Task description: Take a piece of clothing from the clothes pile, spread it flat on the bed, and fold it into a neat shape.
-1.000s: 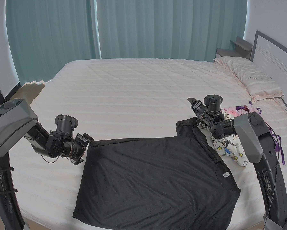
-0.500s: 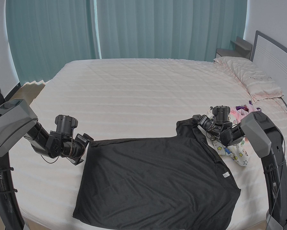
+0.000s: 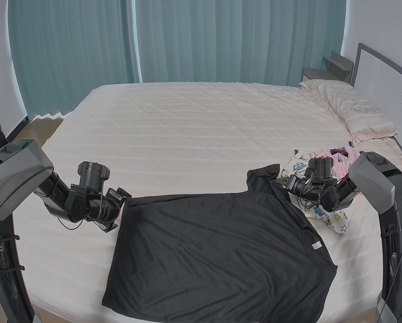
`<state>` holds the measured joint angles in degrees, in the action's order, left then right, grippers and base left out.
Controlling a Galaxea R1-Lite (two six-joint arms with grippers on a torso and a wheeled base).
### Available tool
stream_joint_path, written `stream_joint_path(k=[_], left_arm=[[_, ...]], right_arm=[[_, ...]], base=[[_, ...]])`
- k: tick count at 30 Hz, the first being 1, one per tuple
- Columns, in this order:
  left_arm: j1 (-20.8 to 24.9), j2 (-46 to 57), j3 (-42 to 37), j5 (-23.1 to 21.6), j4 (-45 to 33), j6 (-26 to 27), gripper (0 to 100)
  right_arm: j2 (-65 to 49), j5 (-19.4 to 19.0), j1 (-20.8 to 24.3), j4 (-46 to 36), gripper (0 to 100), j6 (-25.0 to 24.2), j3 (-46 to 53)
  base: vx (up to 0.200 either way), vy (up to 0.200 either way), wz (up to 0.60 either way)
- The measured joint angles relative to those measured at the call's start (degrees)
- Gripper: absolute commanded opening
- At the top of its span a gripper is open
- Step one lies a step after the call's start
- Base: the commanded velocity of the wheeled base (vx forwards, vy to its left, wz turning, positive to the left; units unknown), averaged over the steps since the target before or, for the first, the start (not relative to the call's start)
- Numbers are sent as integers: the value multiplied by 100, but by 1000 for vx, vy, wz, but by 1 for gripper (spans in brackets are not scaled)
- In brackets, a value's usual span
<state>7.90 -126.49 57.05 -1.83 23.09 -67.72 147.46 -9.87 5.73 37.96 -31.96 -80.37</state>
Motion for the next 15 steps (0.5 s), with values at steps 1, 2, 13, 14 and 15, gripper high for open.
stream_joint_path(k=[1, 2, 13, 14, 15], left_arm=[[1, 0, 0, 0, 1, 1, 100], [1, 0, 0, -2, 1, 1, 100], [1, -13, 50, 9, 0, 15, 100], [0, -13, 50, 9, 0, 15, 100], [0, -16, 59, 13, 0, 15, 100]], right_arm=[[-18, -2, 7, -11, 0, 74, 44], [-35, -2, 9, -35, 0, 174, 100], [-93, 11, -74, -77, 0, 413, 289], [-95, 22, -94, -63, 0, 413, 289], [-99, 33, -119, -49, 0, 408, 279]], base=[[0, 0, 0], [0, 0, 0], [0, 0, 0], [0, 0, 0], [0, 0, 0]])
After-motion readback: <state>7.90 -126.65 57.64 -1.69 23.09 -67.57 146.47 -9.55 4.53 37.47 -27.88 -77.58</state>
